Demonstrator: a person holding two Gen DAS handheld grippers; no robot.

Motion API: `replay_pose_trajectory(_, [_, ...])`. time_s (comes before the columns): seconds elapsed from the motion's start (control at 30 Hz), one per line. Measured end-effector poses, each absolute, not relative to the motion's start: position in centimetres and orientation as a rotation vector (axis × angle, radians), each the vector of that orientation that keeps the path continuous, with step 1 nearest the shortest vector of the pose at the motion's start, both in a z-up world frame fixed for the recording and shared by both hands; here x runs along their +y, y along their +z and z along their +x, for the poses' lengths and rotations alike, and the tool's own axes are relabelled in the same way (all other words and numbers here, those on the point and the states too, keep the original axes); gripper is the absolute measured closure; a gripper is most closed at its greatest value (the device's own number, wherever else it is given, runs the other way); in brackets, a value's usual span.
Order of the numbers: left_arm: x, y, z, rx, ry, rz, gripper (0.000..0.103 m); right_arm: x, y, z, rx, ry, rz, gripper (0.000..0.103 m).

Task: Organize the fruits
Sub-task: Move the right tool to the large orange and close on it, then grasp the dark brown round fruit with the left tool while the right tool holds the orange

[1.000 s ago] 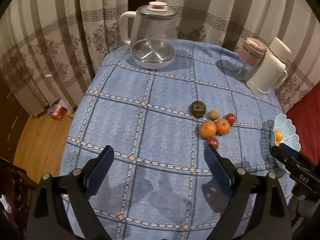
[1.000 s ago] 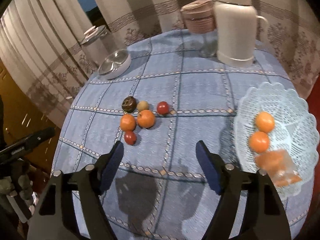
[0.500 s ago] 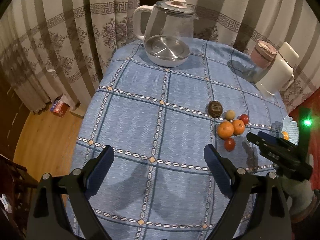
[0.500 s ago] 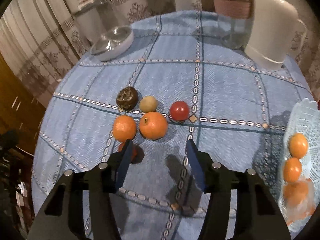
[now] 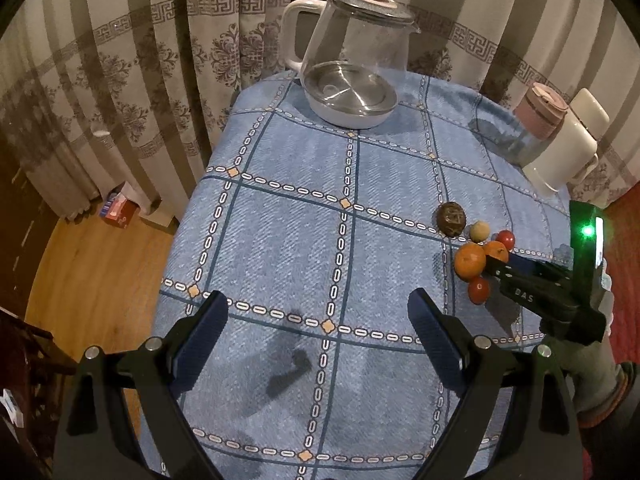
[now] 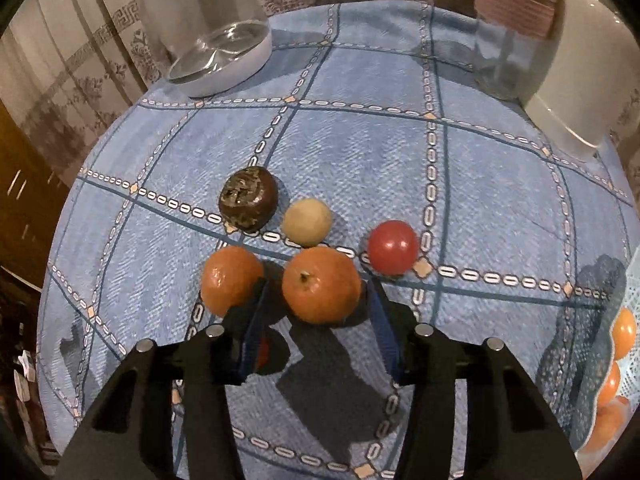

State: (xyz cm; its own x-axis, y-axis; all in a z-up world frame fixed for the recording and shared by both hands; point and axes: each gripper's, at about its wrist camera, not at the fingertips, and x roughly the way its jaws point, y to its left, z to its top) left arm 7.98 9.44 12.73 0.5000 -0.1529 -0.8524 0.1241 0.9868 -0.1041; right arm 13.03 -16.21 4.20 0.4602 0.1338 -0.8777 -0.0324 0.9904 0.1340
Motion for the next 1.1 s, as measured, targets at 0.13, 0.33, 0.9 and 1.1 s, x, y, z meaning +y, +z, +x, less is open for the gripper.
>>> replay_pose_trajectory(0.13, [9.3,12.5,8.7,1.036,-0.179,-0.026,0.012,-16.2,3.8,13.6,1.095,0.087,0.095,0.062])
replay_pose_trajectory(0.33, [7.8,12.0,10.1,1.043,-0.214,-0.006,0.012,-16.7,4.1,13.2,1.103,0.084,0.127,0.063])
replay_pose_trajectory(0.9, [-2.0,8.5,16.5,1.057,-0.356,0.132,0.012,-20.8,7.1,7.5,1.053,0.002,0.26,0.063])
replay_pose_trajectory(1.1, [-4.6,6.4,18.9,1.073,-0.379,0.183,0.012,-21.3,7.9,5.6,1.044,-0.013,0.282,0.063])
